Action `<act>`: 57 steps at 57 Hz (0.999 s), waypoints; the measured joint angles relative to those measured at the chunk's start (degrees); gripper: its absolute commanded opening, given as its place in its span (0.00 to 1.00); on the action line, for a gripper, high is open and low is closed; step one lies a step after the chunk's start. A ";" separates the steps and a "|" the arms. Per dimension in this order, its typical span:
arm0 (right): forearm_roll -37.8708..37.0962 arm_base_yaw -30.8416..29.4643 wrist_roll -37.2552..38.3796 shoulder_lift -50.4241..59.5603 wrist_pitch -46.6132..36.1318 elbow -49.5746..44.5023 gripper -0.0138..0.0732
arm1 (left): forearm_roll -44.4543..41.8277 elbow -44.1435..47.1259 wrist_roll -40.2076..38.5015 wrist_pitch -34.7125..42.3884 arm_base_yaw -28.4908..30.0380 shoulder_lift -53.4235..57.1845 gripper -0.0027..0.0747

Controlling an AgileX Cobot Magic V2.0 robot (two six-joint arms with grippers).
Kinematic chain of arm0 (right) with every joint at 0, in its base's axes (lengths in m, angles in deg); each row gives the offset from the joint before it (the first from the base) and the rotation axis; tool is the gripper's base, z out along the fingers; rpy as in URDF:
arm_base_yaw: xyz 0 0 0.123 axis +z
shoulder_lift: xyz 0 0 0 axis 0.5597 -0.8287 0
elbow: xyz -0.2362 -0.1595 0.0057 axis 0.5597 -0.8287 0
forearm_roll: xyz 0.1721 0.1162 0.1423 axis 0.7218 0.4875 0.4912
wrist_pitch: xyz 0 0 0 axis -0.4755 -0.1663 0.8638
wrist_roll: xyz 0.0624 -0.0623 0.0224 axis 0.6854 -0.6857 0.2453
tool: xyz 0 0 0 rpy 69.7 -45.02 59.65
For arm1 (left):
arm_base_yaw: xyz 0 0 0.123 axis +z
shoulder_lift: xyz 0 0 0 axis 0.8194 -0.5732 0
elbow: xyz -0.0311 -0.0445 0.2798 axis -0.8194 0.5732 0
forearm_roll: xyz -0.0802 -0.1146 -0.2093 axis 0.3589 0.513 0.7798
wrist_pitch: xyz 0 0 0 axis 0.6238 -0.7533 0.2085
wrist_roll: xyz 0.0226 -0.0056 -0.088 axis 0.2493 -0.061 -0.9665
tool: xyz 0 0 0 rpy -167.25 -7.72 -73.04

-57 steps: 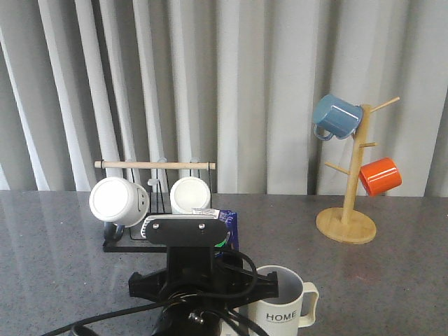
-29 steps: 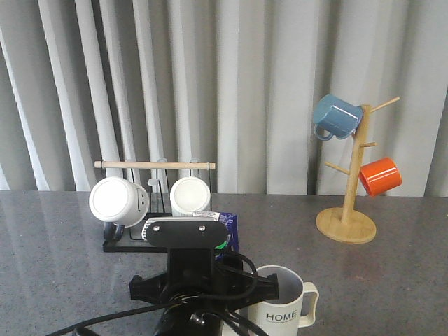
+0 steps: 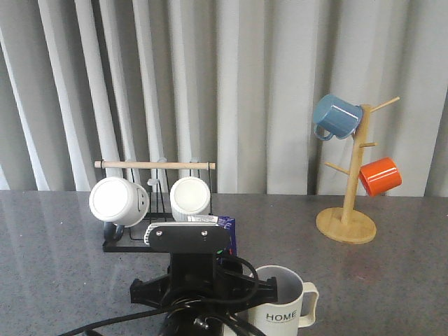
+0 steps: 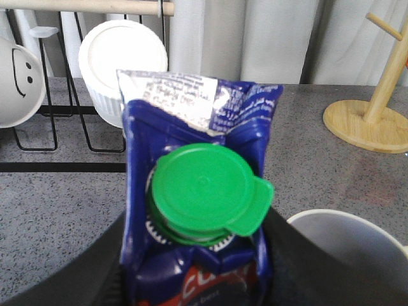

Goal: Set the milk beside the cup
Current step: 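Lower the held carton onto the table beside the mug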

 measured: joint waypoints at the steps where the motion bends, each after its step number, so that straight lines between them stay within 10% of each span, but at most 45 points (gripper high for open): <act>1: 0.00 0.00 0.00 0.00 0.00 0.00 0.15 | 0.00 0.00 0.00 0.00 0.00 0.00 0.04; 24: 0.00 0.00 0.00 0.00 0.00 0.00 0.15 | 0.00 0.00 0.00 0.00 0.00 -0.02 0.08; 44: 0.00 0.00 0.00 0.00 0.00 0.00 0.15 | 1.45 0.00 0.12 0.77 0.00 -0.02 0.76; 57: 0.00 0.00 0.00 0.00 0.00 0.00 0.15 | 3.07 0.00 1.31 2.12 0.00 -0.55 0.95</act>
